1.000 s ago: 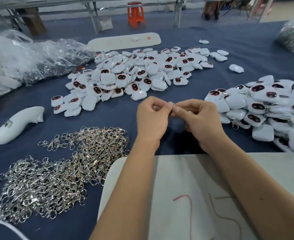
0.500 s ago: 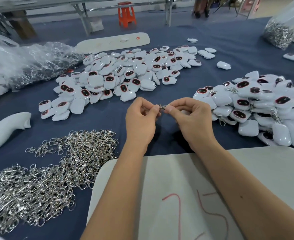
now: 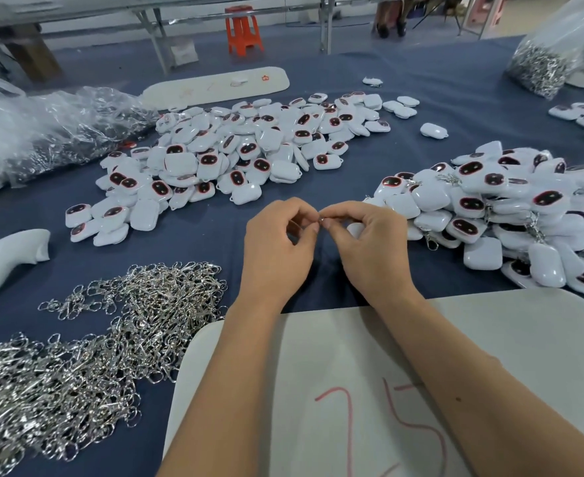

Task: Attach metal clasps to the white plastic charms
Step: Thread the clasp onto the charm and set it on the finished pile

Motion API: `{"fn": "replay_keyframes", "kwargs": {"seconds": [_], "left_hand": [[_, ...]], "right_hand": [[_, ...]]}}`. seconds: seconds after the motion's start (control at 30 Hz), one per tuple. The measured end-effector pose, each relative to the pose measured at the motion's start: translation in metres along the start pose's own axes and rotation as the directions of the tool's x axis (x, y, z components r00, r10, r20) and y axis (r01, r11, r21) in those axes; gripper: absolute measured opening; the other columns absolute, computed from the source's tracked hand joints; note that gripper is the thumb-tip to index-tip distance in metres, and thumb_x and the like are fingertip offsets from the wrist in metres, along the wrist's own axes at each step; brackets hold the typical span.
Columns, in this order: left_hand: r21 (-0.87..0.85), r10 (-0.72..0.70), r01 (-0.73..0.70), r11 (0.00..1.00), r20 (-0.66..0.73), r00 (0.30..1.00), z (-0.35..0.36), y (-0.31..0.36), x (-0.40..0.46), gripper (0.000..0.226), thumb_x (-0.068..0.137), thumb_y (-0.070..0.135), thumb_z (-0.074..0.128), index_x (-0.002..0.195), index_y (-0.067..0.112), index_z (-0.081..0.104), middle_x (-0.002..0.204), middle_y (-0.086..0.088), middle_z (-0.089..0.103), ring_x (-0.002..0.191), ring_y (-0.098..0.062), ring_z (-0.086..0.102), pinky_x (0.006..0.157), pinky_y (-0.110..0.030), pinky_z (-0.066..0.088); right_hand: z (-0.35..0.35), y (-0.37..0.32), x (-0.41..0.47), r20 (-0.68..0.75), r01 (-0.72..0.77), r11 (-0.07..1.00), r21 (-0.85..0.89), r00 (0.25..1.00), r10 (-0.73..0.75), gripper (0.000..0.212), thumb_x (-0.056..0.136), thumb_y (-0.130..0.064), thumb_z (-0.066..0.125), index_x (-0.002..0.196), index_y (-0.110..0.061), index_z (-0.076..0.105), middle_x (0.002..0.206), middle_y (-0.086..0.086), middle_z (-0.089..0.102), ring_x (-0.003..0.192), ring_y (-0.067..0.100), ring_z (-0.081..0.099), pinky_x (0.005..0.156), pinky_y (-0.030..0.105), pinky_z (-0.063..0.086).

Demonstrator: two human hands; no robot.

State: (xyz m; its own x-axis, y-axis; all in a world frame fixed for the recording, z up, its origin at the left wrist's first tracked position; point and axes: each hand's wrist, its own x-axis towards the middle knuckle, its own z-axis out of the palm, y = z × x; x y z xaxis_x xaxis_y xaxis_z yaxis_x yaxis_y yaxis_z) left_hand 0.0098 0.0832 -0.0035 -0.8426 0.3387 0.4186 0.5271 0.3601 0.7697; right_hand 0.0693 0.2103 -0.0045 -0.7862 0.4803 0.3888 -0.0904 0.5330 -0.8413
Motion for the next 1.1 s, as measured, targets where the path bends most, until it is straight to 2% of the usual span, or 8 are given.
{"fn": "replay_keyframes", "kwargs": {"seconds": [0.17, 0.27, 0.47, 0.63, 0.8, 0.87, 0.97, 1.1], "left_hand": [[-0.033, -0.056, 0.055, 0.998, -0.009, 0.998, 0.000, 0.002, 0.000, 0.016, 0.087, 0.015, 0.072, 0.078, 0.026, 0.068, 0.078, 0.011, 0.070, 0.078, -0.009, 0.066, 0.071, -0.024, 0.053], [-0.032, -0.068, 0.069, 0.997, 0.020, 0.997, -0.001, 0.001, 0.000, 0.016, 0.089, 0.013, 0.070, 0.079, 0.025, 0.067, 0.078, 0.013, 0.069, 0.075, -0.007, 0.065, 0.068, -0.019, 0.052], [-0.066, -0.015, 0.015, 0.998, 0.010, 1.000, -0.001, 0.005, 0.000, 0.014, 0.089, 0.014, 0.069, 0.079, 0.023, 0.063, 0.076, 0.011, 0.066, 0.066, -0.007, 0.060, 0.060, -0.012, 0.044], [-0.142, 0.002, -0.001, 0.990, 0.008, 1.000, -0.002, 0.006, 0.000, 0.013, 0.091, 0.011, 0.070, 0.082, 0.020, 0.064, 0.079, 0.006, 0.068, 0.069, -0.011, 0.061, 0.063, -0.018, 0.049], [-0.169, -0.004, 0.013, 0.986, 0.055, 0.998, -0.005, 0.007, 0.000, 0.012, 0.092, 0.008, 0.070, 0.086, 0.018, 0.069, 0.084, 0.009, 0.070, 0.076, -0.009, 0.064, 0.070, -0.015, 0.048], [-0.173, -0.012, 0.024, 0.985, 0.071, 0.997, -0.007, 0.007, 0.000, 0.012, 0.092, 0.007, 0.069, 0.087, 0.017, 0.070, 0.083, 0.009, 0.071, 0.078, -0.010, 0.065, 0.072, -0.019, 0.049], [-0.184, -0.019, 0.035, 0.982, 0.083, 0.996, -0.009, 0.008, 0.000, 0.014, 0.093, 0.005, 0.067, 0.087, 0.017, 0.070, 0.081, 0.008, 0.070, 0.079, -0.018, 0.066, 0.077, -0.036, 0.057], [-0.217, -0.039, 0.062, 0.974, 0.108, 0.993, -0.012, 0.005, 0.001, 0.015, 0.093, 0.003, 0.066, 0.086, 0.015, 0.071, 0.080, 0.002, 0.070, 0.080, -0.024, 0.067, 0.082, -0.051, 0.056]], "right_hand": [[0.002, -0.002, -0.002, 0.005, 0.071, 0.991, -0.117, 0.997, -0.071, 0.019, 0.091, -0.005, 0.071, 0.094, -0.019, 0.082, 0.090, -0.009, 0.078, 0.088, 0.009, 0.070, 0.086, 0.027, 0.053], [0.001, -0.003, -0.002, -0.002, 0.104, 0.986, -0.134, 0.994, -0.105, 0.018, 0.091, -0.005, 0.072, 0.094, -0.018, 0.082, 0.089, -0.008, 0.078, 0.086, 0.009, 0.069, 0.085, 0.028, 0.054], [0.000, 0.000, 0.000, 0.029, -0.006, 0.999, 0.040, 1.000, 0.005, 0.015, 0.093, -0.007, 0.073, 0.105, -0.014, 0.080, 0.095, -0.009, 0.078, 0.093, 0.004, 0.072, 0.090, 0.022, 0.054], [-0.005, 0.004, 0.006, 0.158, -0.099, 0.960, 0.261, 0.986, 0.059, 0.018, 0.096, -0.003, 0.069, 0.094, -0.017, 0.081, 0.077, -0.016, 0.076, 0.061, -0.003, 0.064, 0.064, 0.008, 0.047], [-0.006, 0.005, 0.005, 0.095, -0.069, 0.959, 0.275, 0.995, 0.045, 0.026, 0.094, 0.000, 0.070, 0.088, -0.024, 0.078, 0.072, -0.022, 0.072, 0.060, -0.005, 0.061, 0.063, 0.006, 0.044], [-0.006, 0.004, 0.004, 0.080, -0.048, 0.970, 0.238, 0.996, 0.030, 0.026, 0.094, 0.000, 0.070, 0.088, -0.024, 0.078, 0.069, -0.024, 0.069, 0.062, -0.005, 0.060, 0.064, 0.006, 0.043], [-0.004, 0.001, 0.001, 0.036, 0.006, 0.989, 0.150, 0.999, -0.011, 0.018, 0.093, -0.002, 0.071, 0.091, -0.017, 0.080, 0.082, -0.018, 0.075, 0.078, -0.001, 0.065, 0.077, 0.011, 0.046], [-0.002, -0.002, -0.001, -0.006, 0.154, 0.988, 0.005, 0.988, -0.154, 0.014, 0.092, -0.001, 0.072, 0.093, -0.013, 0.080, 0.090, -0.008, 0.076, 0.085, 0.006, 0.065, 0.080, 0.017, 0.048]]}}
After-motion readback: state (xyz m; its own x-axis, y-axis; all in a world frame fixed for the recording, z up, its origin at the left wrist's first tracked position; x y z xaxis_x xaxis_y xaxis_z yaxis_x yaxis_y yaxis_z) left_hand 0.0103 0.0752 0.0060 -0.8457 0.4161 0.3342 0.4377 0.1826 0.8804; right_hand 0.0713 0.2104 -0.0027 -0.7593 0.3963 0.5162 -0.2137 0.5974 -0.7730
